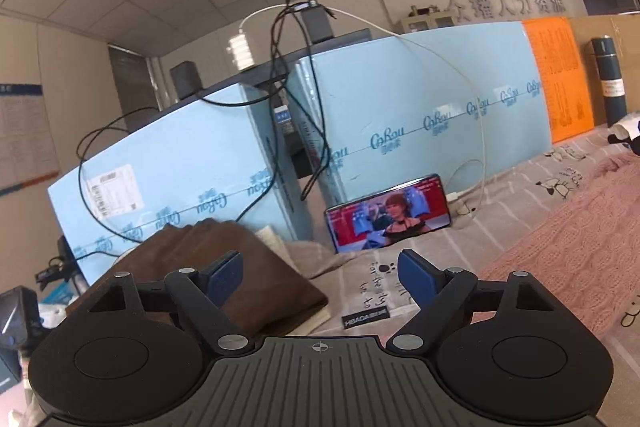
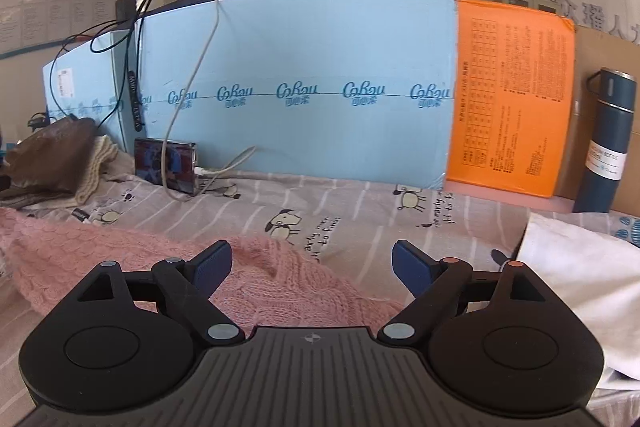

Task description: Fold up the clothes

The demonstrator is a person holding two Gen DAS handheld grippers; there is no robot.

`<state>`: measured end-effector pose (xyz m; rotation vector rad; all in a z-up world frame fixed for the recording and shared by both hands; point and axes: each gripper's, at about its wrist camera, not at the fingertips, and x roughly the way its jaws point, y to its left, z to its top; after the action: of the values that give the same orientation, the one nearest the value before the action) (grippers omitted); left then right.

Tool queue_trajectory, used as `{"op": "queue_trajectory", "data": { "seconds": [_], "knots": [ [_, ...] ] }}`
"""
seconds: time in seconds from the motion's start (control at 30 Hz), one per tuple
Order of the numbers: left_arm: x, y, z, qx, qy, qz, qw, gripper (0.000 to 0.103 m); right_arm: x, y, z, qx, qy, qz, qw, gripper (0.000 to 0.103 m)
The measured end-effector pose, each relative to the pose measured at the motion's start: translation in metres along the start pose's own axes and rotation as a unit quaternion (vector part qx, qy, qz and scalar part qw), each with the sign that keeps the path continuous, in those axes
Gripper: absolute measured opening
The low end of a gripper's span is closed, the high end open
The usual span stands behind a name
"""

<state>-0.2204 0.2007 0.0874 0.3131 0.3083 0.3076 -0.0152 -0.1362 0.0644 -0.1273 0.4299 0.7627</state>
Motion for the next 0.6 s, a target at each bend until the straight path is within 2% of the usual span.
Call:
{"op": "queue_trajectory", "data": {
  "seconds": [0.07,0.17,0.27,0.3,0.33,0.37,0.4,0.47,0.5,0.57,0.6],
  "knots": [
    [0.018,-0.017,0.005,0.022,-0.006,-0.086,0.996,0.087,0.016,0.005,0.003,-0.015,0.02,0.024,0.999,0.087],
    [0.046,-0.04,0.007,0.049,0.019,-0.198,0.9788,0.087,0.033,0.004,0.002,-0.017,0.043,0.052,0.998,0.087],
    [0.078,-0.056,0.005,0.063,0.058,-0.26,0.9619,0.086,0.041,0.001,-0.007,-0.01,0.053,0.087,0.995,0.087],
    [0.087,-0.06,0.003,0.063,0.07,-0.276,0.9566,0.086,0.043,0.0,-0.011,-0.011,0.058,0.09,0.994,0.085],
    [0.092,-0.063,0.0,0.059,0.076,-0.288,0.9529,0.085,0.044,0.0,-0.014,-0.013,0.064,0.089,0.994,0.078],
    [0.094,-0.065,-0.004,0.052,0.078,-0.295,0.9508,0.078,0.044,0.001,-0.018,-0.017,0.066,0.087,0.994,0.07],
    [0.096,-0.068,-0.007,0.045,0.079,-0.303,0.9486,0.062,0.042,0.002,-0.021,-0.023,0.063,0.087,0.994,0.067],
    [0.091,-0.07,-0.009,0.048,0.067,-0.304,0.9491,0.042,0.036,0.003,-0.025,-0.035,0.051,0.089,0.994,0.051],
    [0.086,-0.072,-0.01,0.053,0.059,-0.302,0.95,0.032,0.034,0.004,-0.026,-0.039,0.047,0.093,0.994,0.047],
    [0.077,-0.074,-0.01,0.062,0.042,-0.299,0.9515,0.018,0.029,0.003,-0.026,-0.041,0.041,0.102,0.993,0.029],
    [0.073,-0.075,-0.011,0.066,0.034,-0.297,0.9521,0.013,0.027,0.003,-0.027,-0.045,0.037,0.106,0.993,0.026]
  ]
}}
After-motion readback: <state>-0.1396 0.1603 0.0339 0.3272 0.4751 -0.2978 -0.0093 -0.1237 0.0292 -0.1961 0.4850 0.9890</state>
